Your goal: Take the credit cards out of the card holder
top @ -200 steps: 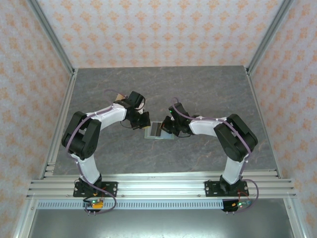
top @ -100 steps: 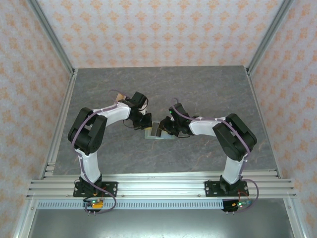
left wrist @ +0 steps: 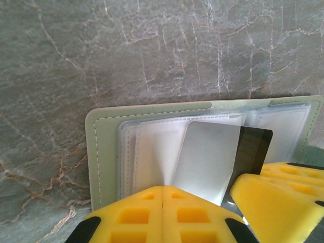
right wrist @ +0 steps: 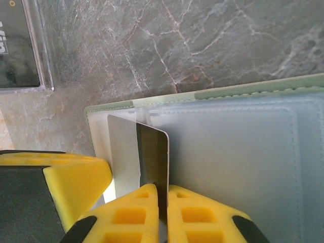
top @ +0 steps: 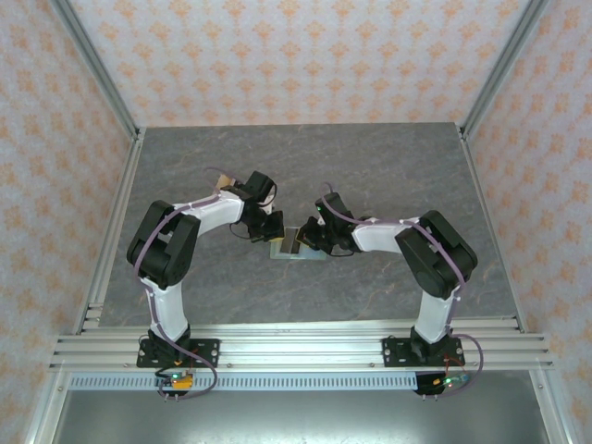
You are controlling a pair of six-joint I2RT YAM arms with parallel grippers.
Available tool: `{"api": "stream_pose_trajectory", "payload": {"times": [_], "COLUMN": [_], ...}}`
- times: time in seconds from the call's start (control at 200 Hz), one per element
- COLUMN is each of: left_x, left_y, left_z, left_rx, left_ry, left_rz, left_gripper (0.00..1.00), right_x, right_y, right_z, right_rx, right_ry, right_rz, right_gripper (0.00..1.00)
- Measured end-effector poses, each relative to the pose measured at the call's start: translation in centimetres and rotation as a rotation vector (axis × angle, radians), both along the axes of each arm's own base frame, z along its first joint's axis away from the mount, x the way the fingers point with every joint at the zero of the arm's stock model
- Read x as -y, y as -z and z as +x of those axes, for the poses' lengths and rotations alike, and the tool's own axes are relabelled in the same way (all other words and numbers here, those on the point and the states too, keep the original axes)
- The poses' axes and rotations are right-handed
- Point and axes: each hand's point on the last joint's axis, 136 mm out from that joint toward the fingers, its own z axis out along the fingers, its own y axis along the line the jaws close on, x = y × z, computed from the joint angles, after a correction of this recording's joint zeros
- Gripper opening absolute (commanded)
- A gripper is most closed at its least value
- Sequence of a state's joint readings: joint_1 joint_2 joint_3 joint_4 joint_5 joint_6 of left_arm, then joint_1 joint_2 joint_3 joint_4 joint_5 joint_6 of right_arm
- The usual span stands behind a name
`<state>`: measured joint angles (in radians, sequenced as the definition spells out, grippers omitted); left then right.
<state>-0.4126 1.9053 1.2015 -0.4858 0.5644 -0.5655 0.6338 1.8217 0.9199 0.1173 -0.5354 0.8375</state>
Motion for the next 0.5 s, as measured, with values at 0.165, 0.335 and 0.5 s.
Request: {"api": "stream_pose_trajectory", "payload": {"times": [0.165,0.335,0.5], "left_x": [0.1,0.3,0.4], "left_y": [-0.2,-1.2,-4.5], "left_z": [0.1,0.2,0.7], "left_rx": [0.012,0.031,0.1], "left_ry": [0.012,0.012,-0.012], "left_rz": [0.002,-0.007,-0.04], "left_gripper": [0.23,0.37,0.55], "right_x": [1.4,3.8,4.6], "right_y": [-1.5,-2.6,-5.0], "right_z": [-0.1,-0.9,-1.1], "right_rx": [0.053,0.117,0.199], "right_ry": [0.028,0.067,0.072], "right_rz": [-0.038,-0.085,-0.078], "right_gripper": [0.03,0.02,0.02]}}
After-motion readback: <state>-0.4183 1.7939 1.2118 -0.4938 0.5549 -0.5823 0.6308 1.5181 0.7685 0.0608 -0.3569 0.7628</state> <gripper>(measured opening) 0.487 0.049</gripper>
